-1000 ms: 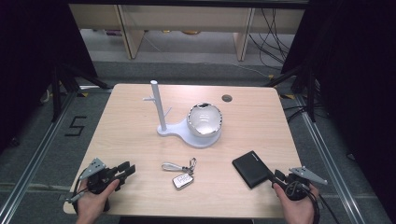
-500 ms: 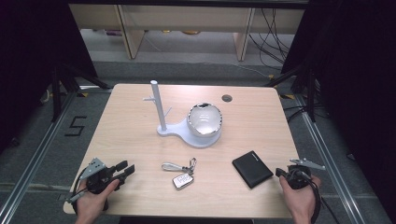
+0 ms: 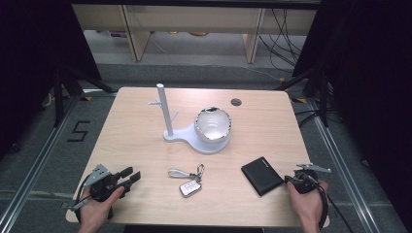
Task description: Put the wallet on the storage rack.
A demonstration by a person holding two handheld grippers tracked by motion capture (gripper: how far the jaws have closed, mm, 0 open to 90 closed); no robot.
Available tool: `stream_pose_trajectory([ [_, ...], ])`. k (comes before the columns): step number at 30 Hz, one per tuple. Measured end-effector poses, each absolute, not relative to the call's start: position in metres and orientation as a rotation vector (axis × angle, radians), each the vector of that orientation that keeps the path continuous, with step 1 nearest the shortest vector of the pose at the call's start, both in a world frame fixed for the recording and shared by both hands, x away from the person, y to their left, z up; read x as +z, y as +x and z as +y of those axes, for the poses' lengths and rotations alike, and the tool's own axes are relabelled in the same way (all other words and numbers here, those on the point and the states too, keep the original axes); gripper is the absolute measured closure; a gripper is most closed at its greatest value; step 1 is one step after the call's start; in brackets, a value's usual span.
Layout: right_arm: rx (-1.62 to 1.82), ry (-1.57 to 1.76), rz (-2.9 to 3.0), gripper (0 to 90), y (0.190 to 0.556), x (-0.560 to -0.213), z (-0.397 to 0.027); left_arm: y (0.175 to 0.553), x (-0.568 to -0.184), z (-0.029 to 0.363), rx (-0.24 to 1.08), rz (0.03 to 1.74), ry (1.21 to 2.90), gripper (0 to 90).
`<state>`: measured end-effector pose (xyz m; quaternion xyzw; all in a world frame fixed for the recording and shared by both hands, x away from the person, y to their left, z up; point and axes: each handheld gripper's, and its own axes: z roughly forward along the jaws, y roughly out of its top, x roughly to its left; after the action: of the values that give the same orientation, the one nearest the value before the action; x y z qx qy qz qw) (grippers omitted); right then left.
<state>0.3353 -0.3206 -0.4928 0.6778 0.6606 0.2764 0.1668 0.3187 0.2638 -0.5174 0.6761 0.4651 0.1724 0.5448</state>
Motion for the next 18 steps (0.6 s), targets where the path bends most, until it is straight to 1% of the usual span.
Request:
stream_pose_trajectory([
  [2, 0.795, 1.898, 1.884, 90.0, 0.336, -0.494, -0.321, 0.319, -0.517, 0.264, 0.41, 1.104, 1.603, 54.4],
  [9, 0.803, 1.979, 1.872, 90.0, 0.334, -0.492, -0.311, 0.319, -0.517, 0.264, 0.41, 1.104, 1.602, 54.2],
  [11, 0.812, 1.93, 1.907, 90.0, 0.334, -0.493, -0.309, 0.318, -0.517, 0.264, 0.412, 1.104, 1.602, 54.1],
  [12, 0.826, 2.045, 1.854, 90.0, 0.332, -0.49, -0.301, 0.318, -0.517, 0.264, 0.41, 1.106, 1.6, 54.0],
  [13, 0.8, 1.942, 1.92, 90.0, 0.333, -0.491, -0.307, 0.318, -0.517, 0.264, 0.408, 1.105, 1.6, 54.0],
  [18, 0.827, 1.99, 1.916, 90.0, 0.331, -0.49, -0.295, 0.317, -0.516, 0.264, 0.412, 1.118, 1.599, 53.9],
])
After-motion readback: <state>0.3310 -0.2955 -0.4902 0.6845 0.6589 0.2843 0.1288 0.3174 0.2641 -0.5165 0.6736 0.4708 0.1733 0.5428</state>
